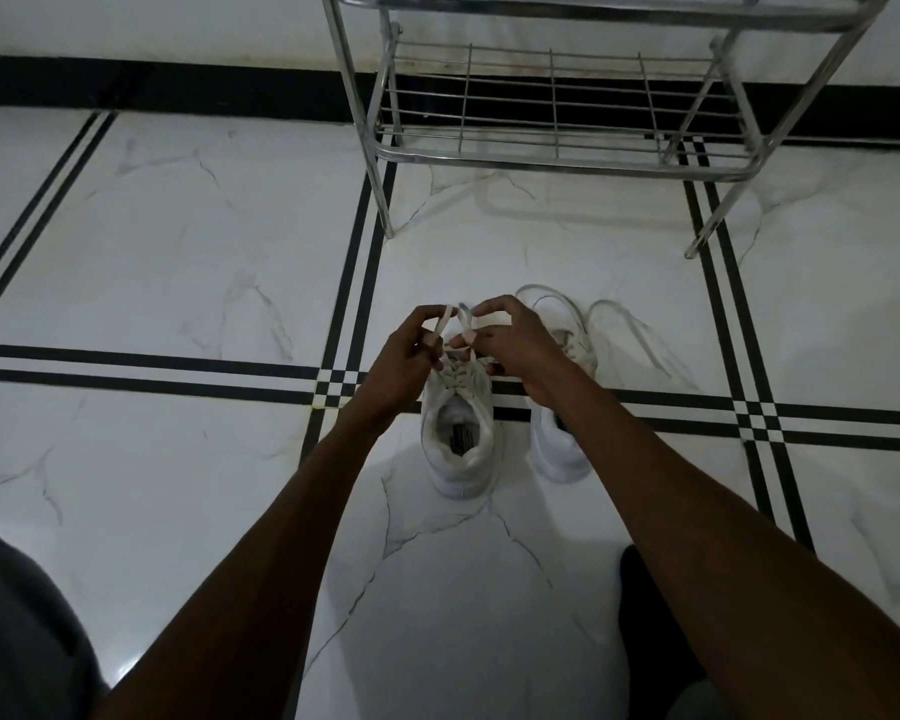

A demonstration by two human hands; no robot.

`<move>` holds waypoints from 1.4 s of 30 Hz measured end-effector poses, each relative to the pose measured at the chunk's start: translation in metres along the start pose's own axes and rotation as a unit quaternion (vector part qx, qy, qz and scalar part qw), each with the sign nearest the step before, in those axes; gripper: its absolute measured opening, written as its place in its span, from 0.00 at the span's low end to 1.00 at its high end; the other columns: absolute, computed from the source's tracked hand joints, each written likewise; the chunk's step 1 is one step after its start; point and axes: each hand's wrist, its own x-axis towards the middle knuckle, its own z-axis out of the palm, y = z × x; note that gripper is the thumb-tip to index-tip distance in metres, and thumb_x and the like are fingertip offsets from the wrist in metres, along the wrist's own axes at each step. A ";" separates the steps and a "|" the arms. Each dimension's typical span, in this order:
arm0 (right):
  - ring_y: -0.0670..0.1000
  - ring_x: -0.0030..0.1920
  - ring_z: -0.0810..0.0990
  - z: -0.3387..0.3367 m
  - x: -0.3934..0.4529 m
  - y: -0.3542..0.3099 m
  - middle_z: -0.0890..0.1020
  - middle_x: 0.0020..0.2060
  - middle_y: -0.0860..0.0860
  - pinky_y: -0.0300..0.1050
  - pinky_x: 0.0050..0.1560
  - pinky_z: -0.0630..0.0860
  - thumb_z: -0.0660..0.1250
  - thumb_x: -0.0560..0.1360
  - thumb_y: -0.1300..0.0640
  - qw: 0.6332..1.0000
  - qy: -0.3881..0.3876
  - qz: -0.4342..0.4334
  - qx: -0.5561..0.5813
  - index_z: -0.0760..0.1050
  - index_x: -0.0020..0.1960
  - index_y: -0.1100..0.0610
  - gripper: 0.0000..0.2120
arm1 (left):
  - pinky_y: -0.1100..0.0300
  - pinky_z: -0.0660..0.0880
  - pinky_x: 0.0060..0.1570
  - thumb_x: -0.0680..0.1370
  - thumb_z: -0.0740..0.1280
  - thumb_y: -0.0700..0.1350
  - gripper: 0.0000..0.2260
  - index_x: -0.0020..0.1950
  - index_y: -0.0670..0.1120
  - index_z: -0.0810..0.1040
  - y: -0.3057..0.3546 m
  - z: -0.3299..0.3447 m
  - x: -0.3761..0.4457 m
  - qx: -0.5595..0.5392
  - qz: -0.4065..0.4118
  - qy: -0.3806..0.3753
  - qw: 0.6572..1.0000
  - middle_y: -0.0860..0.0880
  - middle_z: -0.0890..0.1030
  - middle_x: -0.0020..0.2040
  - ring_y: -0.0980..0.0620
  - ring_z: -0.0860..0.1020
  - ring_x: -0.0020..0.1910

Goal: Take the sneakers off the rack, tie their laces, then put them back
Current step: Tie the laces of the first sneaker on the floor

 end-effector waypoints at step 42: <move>0.51 0.38 0.86 0.010 -0.003 -0.001 0.87 0.38 0.54 0.46 0.39 0.83 0.78 0.65 0.63 0.983 0.100 -0.081 -0.130 0.86 0.41 0.60 0.05 | 0.59 0.78 0.45 0.80 0.65 0.33 0.19 0.71 0.43 0.74 -0.011 0.002 0.006 -0.006 -0.045 0.018 0.999 0.44 0.85 0.56 0.49 0.84 0.49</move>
